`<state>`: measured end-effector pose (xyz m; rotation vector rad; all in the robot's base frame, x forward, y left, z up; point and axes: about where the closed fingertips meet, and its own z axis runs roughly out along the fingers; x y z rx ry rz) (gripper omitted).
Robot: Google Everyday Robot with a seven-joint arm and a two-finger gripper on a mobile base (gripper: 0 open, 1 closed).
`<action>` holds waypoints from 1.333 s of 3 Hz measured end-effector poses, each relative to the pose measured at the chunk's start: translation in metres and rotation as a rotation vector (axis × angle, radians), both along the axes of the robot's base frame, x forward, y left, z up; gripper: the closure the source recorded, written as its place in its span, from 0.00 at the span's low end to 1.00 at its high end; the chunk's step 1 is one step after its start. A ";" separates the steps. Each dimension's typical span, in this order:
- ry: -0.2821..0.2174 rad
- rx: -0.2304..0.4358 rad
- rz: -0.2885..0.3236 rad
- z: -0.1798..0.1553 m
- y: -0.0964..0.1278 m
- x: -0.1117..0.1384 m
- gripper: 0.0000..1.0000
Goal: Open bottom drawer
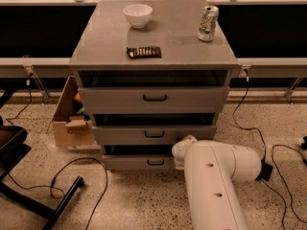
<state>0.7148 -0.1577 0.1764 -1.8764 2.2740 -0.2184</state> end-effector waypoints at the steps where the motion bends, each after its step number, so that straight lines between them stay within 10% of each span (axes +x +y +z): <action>1: 0.000 0.000 0.000 0.006 0.000 0.000 0.85; 2: 0.000 0.000 0.000 0.015 0.000 0.000 1.00; 4: 0.000 0.000 0.000 0.017 0.000 0.000 0.58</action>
Offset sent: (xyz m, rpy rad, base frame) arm -0.1353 -0.0873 0.0432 -0.0210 0.0634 -0.1464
